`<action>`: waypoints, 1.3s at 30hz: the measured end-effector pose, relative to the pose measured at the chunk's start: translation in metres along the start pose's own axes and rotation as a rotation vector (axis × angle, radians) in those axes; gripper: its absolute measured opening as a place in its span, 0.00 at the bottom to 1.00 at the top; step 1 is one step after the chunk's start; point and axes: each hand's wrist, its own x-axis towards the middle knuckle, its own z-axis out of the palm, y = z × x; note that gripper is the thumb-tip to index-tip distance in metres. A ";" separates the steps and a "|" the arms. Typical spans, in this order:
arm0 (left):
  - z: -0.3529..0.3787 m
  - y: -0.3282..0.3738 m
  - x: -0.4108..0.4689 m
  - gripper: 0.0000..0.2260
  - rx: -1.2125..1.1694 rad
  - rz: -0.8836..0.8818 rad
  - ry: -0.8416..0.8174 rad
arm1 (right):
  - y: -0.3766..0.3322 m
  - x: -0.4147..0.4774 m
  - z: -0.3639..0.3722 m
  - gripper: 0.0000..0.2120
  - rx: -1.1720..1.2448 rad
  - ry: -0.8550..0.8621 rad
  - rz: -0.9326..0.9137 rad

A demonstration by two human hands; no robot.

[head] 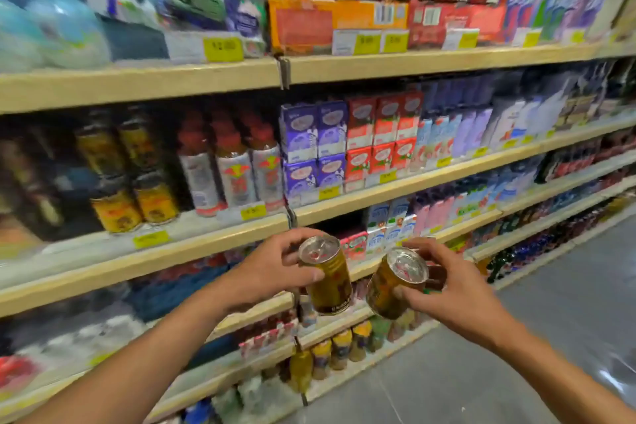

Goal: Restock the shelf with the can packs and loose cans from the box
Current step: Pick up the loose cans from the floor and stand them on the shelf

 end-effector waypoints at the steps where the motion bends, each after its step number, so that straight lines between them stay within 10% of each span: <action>1: -0.016 0.005 -0.012 0.25 -0.091 0.010 0.049 | -0.017 0.009 0.009 0.28 0.028 -0.021 -0.031; 13: -0.153 0.010 -0.081 0.21 -0.781 0.047 0.476 | -0.156 0.082 0.129 0.22 0.290 -0.113 -0.233; 39: -0.313 -0.003 -0.070 0.37 0.093 0.074 0.824 | -0.266 0.154 0.251 0.28 0.120 -0.025 -0.255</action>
